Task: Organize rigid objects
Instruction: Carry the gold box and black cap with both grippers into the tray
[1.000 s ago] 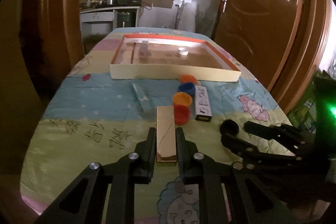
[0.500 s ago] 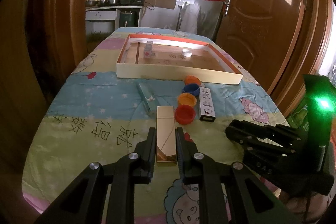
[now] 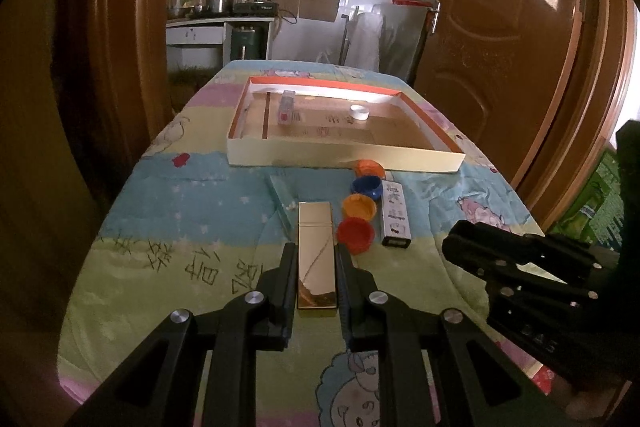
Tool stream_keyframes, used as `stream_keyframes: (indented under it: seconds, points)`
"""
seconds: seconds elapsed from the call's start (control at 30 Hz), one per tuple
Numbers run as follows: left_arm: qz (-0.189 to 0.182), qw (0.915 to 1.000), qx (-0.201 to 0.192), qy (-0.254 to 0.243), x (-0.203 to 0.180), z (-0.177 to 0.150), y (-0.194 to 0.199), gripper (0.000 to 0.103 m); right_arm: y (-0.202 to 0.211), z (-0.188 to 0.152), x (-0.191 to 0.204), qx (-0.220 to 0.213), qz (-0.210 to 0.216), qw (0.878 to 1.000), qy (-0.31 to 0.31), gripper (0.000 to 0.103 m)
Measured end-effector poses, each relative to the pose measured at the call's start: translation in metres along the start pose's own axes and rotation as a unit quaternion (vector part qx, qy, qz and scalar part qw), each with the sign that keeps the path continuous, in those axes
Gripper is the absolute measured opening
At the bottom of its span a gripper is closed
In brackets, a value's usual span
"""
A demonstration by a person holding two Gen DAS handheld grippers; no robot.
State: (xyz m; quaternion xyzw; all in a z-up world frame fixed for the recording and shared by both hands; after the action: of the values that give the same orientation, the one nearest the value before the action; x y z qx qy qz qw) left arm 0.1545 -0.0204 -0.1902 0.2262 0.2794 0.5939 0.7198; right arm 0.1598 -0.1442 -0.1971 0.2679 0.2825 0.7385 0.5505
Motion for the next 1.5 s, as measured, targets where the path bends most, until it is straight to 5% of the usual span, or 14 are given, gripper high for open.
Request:
stream_keyframes:
  seconds: [0.5,1.5]
  points:
    - [0.042,0.9989,0.0,-0.021,0.009,0.031,-0.014,0.018,-0.001,0.029,-0.009,-0.006,0.011,1.0,-0.026,0.03]
    - [0.023,0.9987,0.014,-0.042,-0.01,0.118,-0.071,0.018,-0.035,0.094,-0.051,-0.008,0.01,0.998,-0.063,0.03]
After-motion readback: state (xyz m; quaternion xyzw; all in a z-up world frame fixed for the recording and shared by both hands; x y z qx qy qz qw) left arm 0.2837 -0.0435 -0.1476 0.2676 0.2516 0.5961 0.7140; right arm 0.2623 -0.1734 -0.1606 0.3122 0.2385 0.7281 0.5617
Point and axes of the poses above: each gripper's, at about its wrist camera, not at the fingertips, and y roughly against the way its jaws point, x to its left, z to its top, the point moved 9 cm from there along -y, roughly the way its jaws point
